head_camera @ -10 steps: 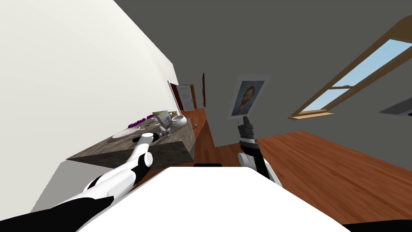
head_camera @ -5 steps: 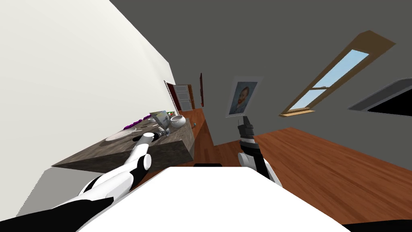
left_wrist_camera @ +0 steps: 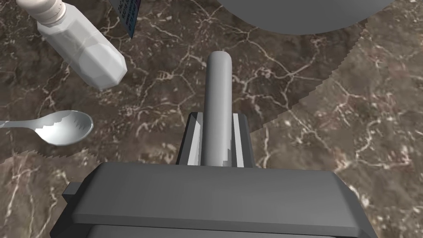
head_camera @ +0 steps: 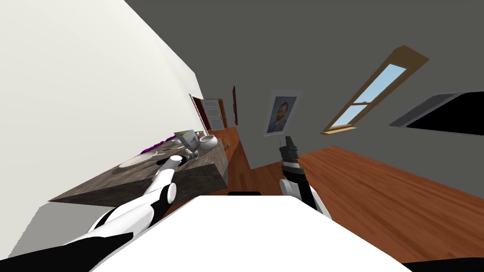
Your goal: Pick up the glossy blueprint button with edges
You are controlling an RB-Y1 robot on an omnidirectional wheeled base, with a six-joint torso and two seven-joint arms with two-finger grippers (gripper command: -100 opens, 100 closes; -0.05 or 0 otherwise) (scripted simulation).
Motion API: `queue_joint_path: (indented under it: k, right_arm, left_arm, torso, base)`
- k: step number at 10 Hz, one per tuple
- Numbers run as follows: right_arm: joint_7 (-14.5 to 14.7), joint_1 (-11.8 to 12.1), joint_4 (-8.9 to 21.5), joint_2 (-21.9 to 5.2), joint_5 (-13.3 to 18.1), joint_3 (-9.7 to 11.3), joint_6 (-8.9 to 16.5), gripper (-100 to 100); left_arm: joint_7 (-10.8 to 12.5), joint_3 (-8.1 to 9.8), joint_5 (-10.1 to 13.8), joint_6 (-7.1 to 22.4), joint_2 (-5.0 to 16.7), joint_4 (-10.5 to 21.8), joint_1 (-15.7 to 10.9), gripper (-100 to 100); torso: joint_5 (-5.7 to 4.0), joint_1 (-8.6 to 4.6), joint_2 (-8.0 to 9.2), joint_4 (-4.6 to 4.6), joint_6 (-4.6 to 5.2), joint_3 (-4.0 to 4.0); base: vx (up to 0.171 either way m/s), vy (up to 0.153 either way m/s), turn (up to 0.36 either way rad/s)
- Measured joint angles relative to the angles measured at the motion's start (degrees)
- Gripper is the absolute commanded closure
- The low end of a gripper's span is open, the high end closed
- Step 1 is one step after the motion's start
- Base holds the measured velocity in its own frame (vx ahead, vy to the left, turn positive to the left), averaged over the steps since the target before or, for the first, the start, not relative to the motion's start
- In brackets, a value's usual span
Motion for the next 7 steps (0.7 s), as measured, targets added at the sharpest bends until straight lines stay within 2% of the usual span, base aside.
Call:
queue_joint_path:
  k: [2,4,5,7]
  right_arm:
    - [0.0,0.0,0.0,0.0,0.0,0.0,0.0,0]
    - [0.0,0.0,0.0,0.0,0.0,0.0,0.0,0]
    - [0.0,0.0,0.0,0.0,0.0,0.0,0.0,0]
    - [0.0,0.0,0.0,0.0,0.0,0.0,0.0,0]
  left_arm:
    - [2.8,-1.03,-0.5,-0.8,0.0,-0.7,0.4,100]
    - [6.0,-2.99,-1.3,-2.0,0.2,-2.1,1.4,100]
    - [7.1,-3.26,-1.4,-2.3,0.3,-2.2,1.4,100]
    - [10.2,-5.23,-2.2,-3.7,0.5,-3.4,2.3,100]
  torso:
    - [-0.01,0.01,-0.04,0.01,-0.11,0.0]
    - [0.0,0.07,-0.02,0.01,-0.06,0.0]
    - [-0.01,0.02,-0.06,0.01,-0.13,-0.02]
    - [-0.03,0.02,0.07,0.03,-0.08,0.05]
  base:
    - [-0.047,0.033,-0.068]
    - [-0.052,0.034,-0.056]
    - [-0.078,0.03,-0.124]
    - [-0.063,0.03,-0.061]
